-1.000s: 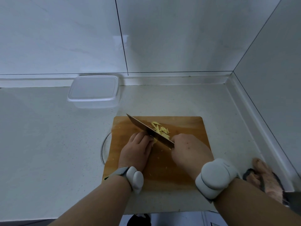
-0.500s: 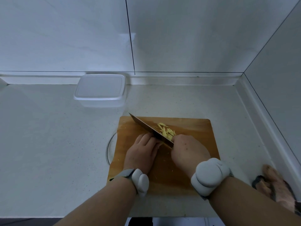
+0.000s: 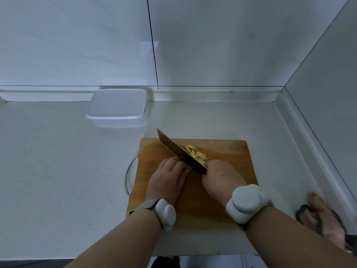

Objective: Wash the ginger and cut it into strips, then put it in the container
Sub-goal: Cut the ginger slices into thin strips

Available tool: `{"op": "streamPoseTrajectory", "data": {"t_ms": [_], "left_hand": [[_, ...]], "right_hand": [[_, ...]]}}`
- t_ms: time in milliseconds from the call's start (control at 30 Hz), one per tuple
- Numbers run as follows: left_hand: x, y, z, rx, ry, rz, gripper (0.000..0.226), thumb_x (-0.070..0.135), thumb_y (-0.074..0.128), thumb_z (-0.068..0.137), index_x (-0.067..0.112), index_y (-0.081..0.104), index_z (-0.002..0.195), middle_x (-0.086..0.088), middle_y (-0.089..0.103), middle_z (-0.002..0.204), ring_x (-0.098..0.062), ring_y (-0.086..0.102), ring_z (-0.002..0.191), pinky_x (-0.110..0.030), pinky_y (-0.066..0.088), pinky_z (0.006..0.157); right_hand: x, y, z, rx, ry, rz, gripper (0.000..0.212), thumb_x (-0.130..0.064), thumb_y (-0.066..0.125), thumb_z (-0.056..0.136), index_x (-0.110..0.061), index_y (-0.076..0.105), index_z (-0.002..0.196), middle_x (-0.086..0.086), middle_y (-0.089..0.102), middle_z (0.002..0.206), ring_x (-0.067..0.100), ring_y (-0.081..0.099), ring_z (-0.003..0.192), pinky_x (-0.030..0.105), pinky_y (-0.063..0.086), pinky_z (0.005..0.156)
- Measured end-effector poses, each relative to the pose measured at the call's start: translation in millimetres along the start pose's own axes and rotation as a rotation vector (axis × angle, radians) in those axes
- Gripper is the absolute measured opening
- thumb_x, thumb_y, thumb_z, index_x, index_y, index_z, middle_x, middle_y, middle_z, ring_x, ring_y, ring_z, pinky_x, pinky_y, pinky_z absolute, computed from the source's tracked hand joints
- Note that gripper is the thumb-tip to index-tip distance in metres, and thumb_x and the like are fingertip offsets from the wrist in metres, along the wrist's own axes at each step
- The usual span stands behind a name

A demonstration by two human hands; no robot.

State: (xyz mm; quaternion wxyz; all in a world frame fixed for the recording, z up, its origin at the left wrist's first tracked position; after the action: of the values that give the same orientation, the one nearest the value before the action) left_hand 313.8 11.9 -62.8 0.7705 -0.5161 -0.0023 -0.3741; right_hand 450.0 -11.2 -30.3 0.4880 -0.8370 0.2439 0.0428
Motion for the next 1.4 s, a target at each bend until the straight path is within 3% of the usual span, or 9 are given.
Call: {"op": "streamPoseTrajectory", "data": {"t_ms": [233, 400, 700, 1067, 1333, 1400], "left_hand": [[-1.3, 1.3, -0.9, -0.034, -0.030, 0.001, 0.027, 0.035, 0.047, 0.091, 0.018, 0.067, 0.095, 0.001, 0.065, 0.101, -0.018, 0.059, 0.092, -0.026, 0.054, 0.061], [-1.2, 1.5, -1.0, -0.036, -0.052, 0.054, 0.029, 0.036, 0.044, 0.090, 0.019, 0.067, 0.094, 0.001, 0.065, 0.100, -0.019, 0.059, 0.089, -0.027, 0.053, 0.055], [-1.1, 1.4, -1.6, -0.021, -0.028, 0.004, 0.026, 0.033, 0.048, 0.091, 0.017, 0.068, 0.095, 0.000, 0.065, 0.098, -0.020, 0.058, 0.090, -0.029, 0.054, 0.062], [0.3, 0.0, -1.8, 0.029, -0.004, -0.003, 0.025, 0.030, 0.049, 0.091, 0.014, 0.068, 0.092, -0.002, 0.065, 0.095, -0.018, 0.053, 0.089, -0.027, 0.052, 0.059], [-10.7, -8.0, -11.1, -0.017, -0.141, -0.122, 0.028, 0.034, 0.049, 0.090, 0.016, 0.068, 0.101, 0.000, 0.065, 0.105, -0.018, 0.060, 0.098, -0.023, 0.051, 0.080], [-13.0, -11.7, -16.5, -0.007, -0.158, -0.117, 0.027, 0.033, 0.048, 0.090, 0.017, 0.068, 0.101, 0.001, 0.065, 0.106, -0.016, 0.060, 0.099, -0.018, 0.046, 0.084]], "right_hand": [[7.1, -14.4, -23.4, 0.083, 0.006, -0.040, 0.021, -0.019, 0.049, 0.097, -0.024, 0.066, 0.108, -0.002, 0.064, 0.081, 0.016, 0.064, 0.070, 0.031, 0.058, 0.069], [3.7, -20.8, -29.0, 0.086, -0.001, -0.094, 0.018, -0.019, 0.050, 0.098, -0.022, 0.066, 0.103, -0.003, 0.062, 0.078, 0.014, 0.063, 0.068, 0.029, 0.056, 0.067], [0.7, -13.9, -17.3, 0.073, 0.005, -0.122, 0.020, -0.018, 0.050, 0.097, -0.021, 0.067, 0.108, -0.002, 0.064, 0.081, 0.015, 0.064, 0.070, 0.032, 0.059, 0.072], [-18.5, 1.4, 10.2, 0.061, -0.079, -0.124, 0.022, -0.009, 0.045, 0.097, -0.016, 0.066, 0.102, 0.005, 0.065, 0.086, 0.023, 0.064, 0.072, 0.031, 0.051, 0.062], [-17.8, -0.5, 12.2, 0.038, -0.101, -0.083, 0.023, -0.010, 0.046, 0.098, -0.016, 0.067, 0.106, 0.006, 0.066, 0.089, 0.021, 0.062, 0.071, 0.028, 0.050, 0.060], [-17.5, -1.7, 13.3, 0.024, -0.100, -0.061, 0.023, -0.009, 0.046, 0.098, -0.014, 0.067, 0.106, 0.007, 0.067, 0.089, 0.019, 0.058, 0.065, 0.024, 0.044, 0.052]]}}
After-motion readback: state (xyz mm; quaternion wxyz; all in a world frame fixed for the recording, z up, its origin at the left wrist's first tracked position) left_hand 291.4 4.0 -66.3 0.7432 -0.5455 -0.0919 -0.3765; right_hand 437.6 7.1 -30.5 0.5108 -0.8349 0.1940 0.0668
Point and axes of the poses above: each hand's wrist, its own z-axis towards the middle knuckle, its own y-axis out of the palm, x = y × z, the point moved 6 cm from there along z, towards the middle knuckle
